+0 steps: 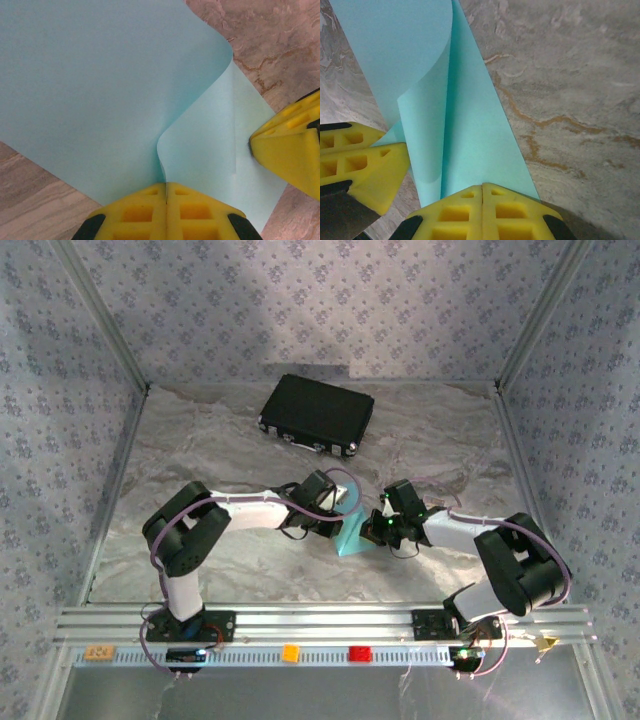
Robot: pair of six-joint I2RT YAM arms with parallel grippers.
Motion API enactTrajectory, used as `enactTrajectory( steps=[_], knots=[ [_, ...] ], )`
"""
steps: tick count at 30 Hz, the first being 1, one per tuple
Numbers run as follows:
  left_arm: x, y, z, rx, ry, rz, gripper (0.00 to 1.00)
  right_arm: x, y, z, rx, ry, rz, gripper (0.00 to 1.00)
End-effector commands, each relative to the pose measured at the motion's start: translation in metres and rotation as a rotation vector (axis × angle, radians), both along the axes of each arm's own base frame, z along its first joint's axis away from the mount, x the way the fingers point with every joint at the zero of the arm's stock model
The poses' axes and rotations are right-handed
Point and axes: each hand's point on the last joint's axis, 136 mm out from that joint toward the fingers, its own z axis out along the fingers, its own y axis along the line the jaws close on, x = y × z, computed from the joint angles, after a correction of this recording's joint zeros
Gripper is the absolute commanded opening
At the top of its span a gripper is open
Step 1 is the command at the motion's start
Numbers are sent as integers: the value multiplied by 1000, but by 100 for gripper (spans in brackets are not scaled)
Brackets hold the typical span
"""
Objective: Fold a paper plane with a square sheet of paper (pick it up from the middle)
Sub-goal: Fold the triangle a second time at the center of the table.
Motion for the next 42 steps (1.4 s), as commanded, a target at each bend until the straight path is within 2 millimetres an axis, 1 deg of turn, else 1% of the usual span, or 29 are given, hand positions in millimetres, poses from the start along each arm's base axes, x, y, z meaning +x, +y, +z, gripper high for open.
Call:
enactTrajectory(
  steps=[1,11,17,23,42],
  knots=[
    [3,2,14,-19,-39,-1,0,-15,-16,-24,-82,82,-30,4],
    [4,4,16,-17,-51,4,0,-16,-17,-24,-82,85,-31,4],
    [4,6,13,-3,-48,3,0,-15,-17,-24,-81,84,-32,4],
    [6,3,14,-7,-50,0,0,-16,-18,-24,-81,87,-32,3],
    [2,7,1,20,-22,0,0,-15,-18,-24,-80,84,-33,4]
  ],
)
